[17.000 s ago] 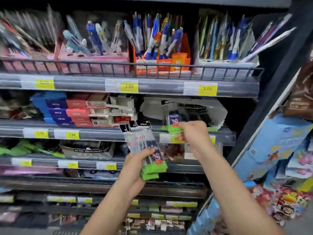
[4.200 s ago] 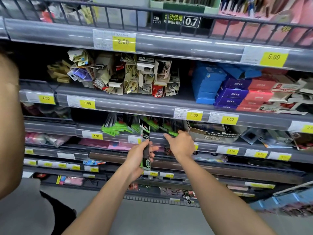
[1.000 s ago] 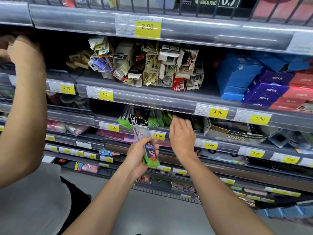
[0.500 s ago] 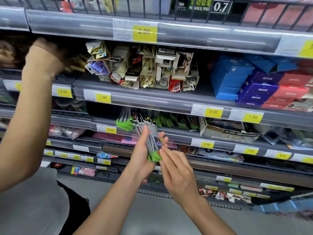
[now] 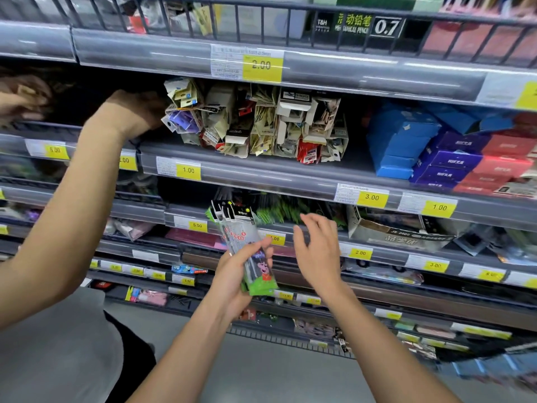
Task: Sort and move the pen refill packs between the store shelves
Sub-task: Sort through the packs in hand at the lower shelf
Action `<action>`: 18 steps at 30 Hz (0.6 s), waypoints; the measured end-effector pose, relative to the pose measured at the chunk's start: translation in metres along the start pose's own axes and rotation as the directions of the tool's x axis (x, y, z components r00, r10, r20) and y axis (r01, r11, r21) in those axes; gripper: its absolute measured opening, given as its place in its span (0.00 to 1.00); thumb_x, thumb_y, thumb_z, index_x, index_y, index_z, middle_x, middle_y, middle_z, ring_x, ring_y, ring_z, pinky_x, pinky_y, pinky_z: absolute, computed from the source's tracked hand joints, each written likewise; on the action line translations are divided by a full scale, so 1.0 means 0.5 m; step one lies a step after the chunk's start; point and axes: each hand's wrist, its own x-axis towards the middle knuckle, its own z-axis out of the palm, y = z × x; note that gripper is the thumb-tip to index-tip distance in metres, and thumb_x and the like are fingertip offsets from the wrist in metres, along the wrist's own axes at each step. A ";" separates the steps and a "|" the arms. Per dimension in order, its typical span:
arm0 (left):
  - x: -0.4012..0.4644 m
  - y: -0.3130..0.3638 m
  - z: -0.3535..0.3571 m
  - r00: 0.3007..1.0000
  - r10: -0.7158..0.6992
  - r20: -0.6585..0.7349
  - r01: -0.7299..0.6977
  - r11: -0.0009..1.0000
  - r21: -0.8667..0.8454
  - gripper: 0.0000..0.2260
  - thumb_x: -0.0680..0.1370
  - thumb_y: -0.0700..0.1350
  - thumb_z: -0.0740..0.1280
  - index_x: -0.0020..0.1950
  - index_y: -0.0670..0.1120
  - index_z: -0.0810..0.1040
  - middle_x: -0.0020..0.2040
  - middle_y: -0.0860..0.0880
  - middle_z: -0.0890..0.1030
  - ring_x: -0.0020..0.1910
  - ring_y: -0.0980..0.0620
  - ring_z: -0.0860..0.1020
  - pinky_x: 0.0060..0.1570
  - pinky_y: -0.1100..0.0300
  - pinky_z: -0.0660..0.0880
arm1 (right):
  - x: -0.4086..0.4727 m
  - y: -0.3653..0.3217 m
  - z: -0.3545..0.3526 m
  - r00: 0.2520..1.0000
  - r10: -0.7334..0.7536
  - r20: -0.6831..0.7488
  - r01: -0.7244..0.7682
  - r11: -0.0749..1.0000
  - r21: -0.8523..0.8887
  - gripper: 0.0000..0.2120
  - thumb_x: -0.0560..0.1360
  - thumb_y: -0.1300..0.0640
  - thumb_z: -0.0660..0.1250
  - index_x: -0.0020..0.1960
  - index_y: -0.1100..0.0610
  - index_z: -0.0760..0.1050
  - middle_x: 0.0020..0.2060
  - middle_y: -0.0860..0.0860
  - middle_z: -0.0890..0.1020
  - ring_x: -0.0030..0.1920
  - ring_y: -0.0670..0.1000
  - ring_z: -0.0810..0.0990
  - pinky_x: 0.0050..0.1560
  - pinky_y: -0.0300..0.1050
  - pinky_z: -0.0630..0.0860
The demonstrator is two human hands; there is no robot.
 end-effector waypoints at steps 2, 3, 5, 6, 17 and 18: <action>0.003 0.001 -0.009 0.999 -0.010 -0.041 0.010 1.000 -0.016 0.19 0.74 0.40 0.74 0.63 0.33 0.83 0.57 0.37 0.85 0.45 0.49 0.84 0.52 0.54 0.79 | 0.044 0.008 0.037 0.997 0.007 0.072 0.004 0.987 -0.160 0.24 0.81 0.45 0.65 0.71 0.59 0.74 0.67 0.55 0.77 0.68 0.57 0.69 0.67 0.56 0.71; 0.003 0.000 -0.011 0.999 -0.014 -0.050 0.013 1.000 -0.025 0.18 0.77 0.40 0.72 0.65 0.32 0.81 0.57 0.37 0.85 0.45 0.49 0.84 0.52 0.54 0.79 | 0.062 0.007 0.054 0.994 0.017 0.106 0.008 0.972 -0.234 0.28 0.81 0.42 0.64 0.73 0.59 0.73 0.69 0.56 0.76 0.70 0.60 0.68 0.69 0.57 0.70; 0.000 0.001 -0.011 0.998 -0.014 -0.061 0.012 0.999 -0.031 0.17 0.81 0.39 0.69 0.67 0.32 0.79 0.59 0.36 0.83 0.46 0.48 0.84 0.51 0.55 0.80 | 0.088 0.004 0.084 0.986 0.065 0.152 -0.007 0.936 -0.352 0.32 0.80 0.37 0.62 0.75 0.58 0.70 0.72 0.57 0.74 0.73 0.62 0.66 0.70 0.59 0.67; -0.002 0.002 -0.012 0.997 -0.012 -0.070 0.011 1.000 -0.026 0.16 0.81 0.39 0.69 0.67 0.33 0.79 0.60 0.36 0.84 0.46 0.48 0.84 0.51 0.54 0.80 | 0.096 0.002 0.096 0.984 0.082 0.160 -0.012 0.918 -0.395 0.32 0.79 0.36 0.62 0.74 0.58 0.71 0.71 0.57 0.75 0.74 0.62 0.67 0.69 0.59 0.67; 0.003 0.011 -0.009 0.994 -0.055 -0.091 0.056 0.998 0.004 0.17 0.81 0.40 0.69 0.67 0.32 0.78 0.55 0.38 0.85 0.45 0.48 0.84 0.51 0.53 0.80 | 0.072 -0.013 0.083 0.998 -0.046 -0.042 0.026 0.923 -0.383 0.07 0.76 0.62 0.68 0.45 0.60 0.85 0.42 0.56 0.87 0.51 0.62 0.81 0.49 0.54 0.75; 0.004 0.010 -0.006 0.994 -0.061 -0.088 0.062 0.998 0.009 0.17 0.82 0.40 0.69 0.66 0.31 0.78 0.53 0.38 0.84 0.44 0.48 0.84 0.52 0.53 0.80 | 0.069 -0.009 0.080 0.997 -0.050 -0.061 0.025 0.935 -0.353 0.06 0.75 0.64 0.69 0.45 0.61 0.85 0.40 0.56 0.87 0.47 0.61 0.81 0.46 0.52 0.77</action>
